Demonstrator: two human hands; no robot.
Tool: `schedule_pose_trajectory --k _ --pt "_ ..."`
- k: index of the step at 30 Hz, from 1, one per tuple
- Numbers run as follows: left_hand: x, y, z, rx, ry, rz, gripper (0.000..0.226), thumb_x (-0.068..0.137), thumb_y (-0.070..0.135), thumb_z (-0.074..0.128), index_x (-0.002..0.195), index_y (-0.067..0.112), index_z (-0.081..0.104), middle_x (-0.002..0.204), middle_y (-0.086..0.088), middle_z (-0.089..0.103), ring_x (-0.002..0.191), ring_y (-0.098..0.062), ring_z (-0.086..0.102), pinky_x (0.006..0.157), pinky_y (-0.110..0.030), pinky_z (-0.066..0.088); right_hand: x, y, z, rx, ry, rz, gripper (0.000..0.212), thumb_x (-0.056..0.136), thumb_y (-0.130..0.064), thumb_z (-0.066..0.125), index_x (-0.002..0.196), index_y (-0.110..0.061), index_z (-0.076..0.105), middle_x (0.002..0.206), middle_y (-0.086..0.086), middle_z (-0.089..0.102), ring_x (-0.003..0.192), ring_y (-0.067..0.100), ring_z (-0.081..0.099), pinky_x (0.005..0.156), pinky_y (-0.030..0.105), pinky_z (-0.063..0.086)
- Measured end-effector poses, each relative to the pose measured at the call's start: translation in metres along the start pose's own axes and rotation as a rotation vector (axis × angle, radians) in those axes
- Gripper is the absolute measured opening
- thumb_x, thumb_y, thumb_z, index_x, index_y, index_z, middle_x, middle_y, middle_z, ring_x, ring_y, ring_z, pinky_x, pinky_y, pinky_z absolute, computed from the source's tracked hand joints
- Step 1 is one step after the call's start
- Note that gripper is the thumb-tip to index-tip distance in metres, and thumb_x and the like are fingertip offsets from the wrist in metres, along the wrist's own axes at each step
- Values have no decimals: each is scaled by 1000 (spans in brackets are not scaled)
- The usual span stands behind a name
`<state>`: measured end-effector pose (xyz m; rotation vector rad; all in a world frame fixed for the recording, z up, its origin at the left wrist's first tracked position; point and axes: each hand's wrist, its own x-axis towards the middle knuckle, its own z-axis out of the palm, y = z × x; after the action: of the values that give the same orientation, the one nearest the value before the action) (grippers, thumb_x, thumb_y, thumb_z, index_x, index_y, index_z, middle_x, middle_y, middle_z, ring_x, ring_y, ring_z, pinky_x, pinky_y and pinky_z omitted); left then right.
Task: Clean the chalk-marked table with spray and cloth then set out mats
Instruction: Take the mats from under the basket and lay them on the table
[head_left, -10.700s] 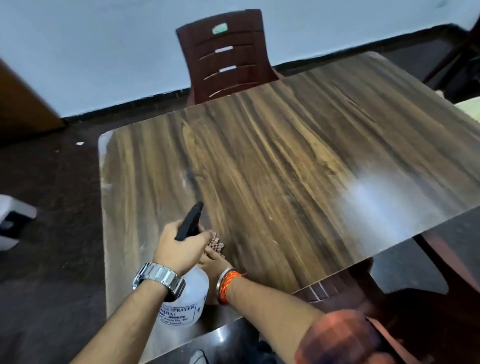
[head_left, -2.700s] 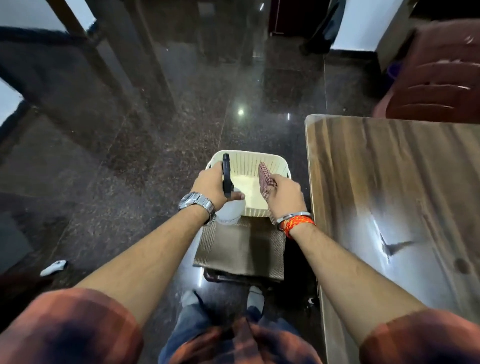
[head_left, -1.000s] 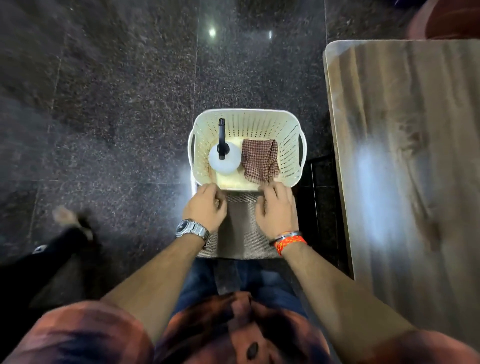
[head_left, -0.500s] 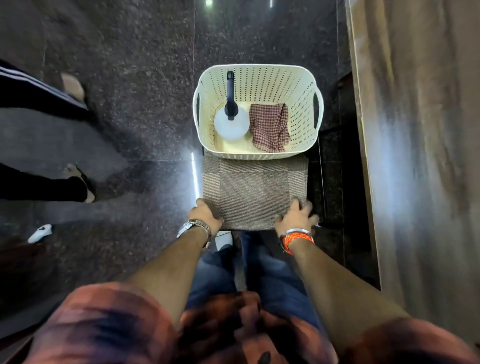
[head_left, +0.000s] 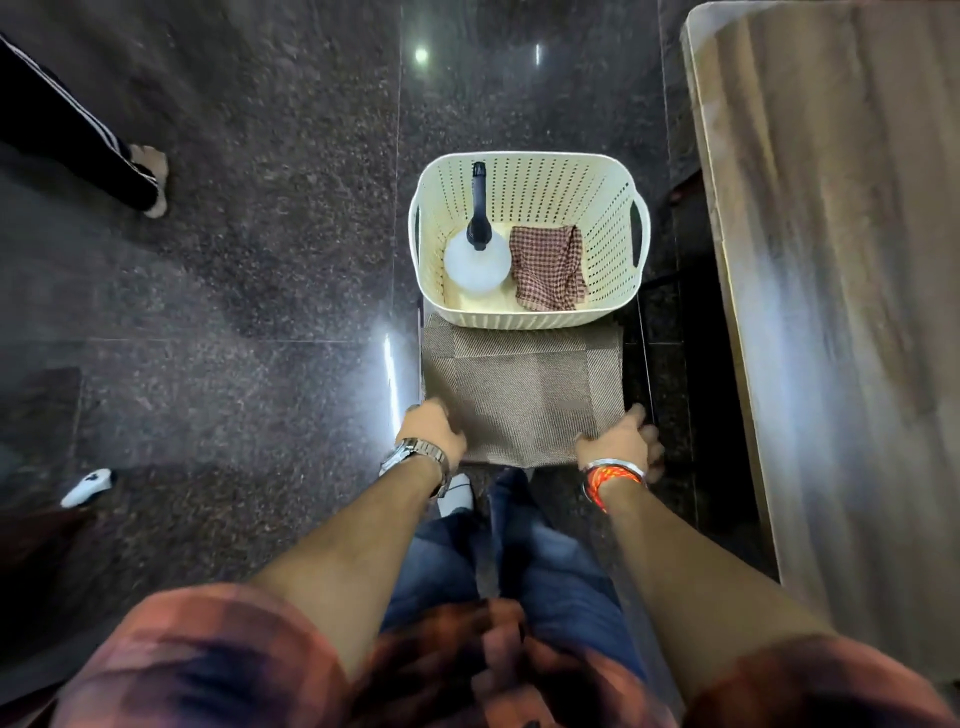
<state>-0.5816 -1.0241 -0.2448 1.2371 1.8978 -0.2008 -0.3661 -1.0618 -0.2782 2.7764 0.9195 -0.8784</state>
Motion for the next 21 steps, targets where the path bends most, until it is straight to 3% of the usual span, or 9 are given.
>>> schedule_pose_trajectory --k 2,5,8,12,17,21 --pt "-4 3 -7 11 4 35 32 89 19 67 118 6 63 122 -14 59 105 -28 64 87 -29 50 4 8 -3 -39 -44 46 95 73 -43 74 144 -8 21 142 22 36 133 39 31 109 56 23" --pt "-10 1 -13 10 -32 56 31 86 21 70 111 2 67 109 -10 63 99 -27 65 79 -29 51 14 17 -5 87 -181 57 81 79 -34 75 135 3 32 132 29 48 123 42 47 102 48 38" --pt "-18 -1 -13 3 -43 82 25 82 23 70 99 5 71 103 -8 70 83 -23 65 73 -30 57 4 16 -7 72 -41 2 53 75 -34 74 111 -1 53 115 26 59 112 42 53 95 48 44" --pt "-44 12 -19 -21 -6 206 19 84 11 60 95 5 74 100 -9 73 95 -28 68 83 -34 57 -33 -9 -28 -168 178 -237 35 80 -40 66 95 -8 66 96 16 67 106 38 47 90 43 35" --pt "-83 45 -36 14 37 357 16 79 11 63 89 6 75 94 -11 74 94 -28 69 78 -29 55 -85 -43 -64 -159 413 -583 19 63 -21 71 69 -3 65 63 19 63 83 38 53 80 43 39" --pt "-123 70 -52 21 128 455 26 75 6 64 98 15 72 106 -5 72 102 -22 66 83 -26 54 -112 -31 -100 -116 467 -713 19 59 -17 71 66 -1 63 60 19 60 80 38 57 80 44 44"
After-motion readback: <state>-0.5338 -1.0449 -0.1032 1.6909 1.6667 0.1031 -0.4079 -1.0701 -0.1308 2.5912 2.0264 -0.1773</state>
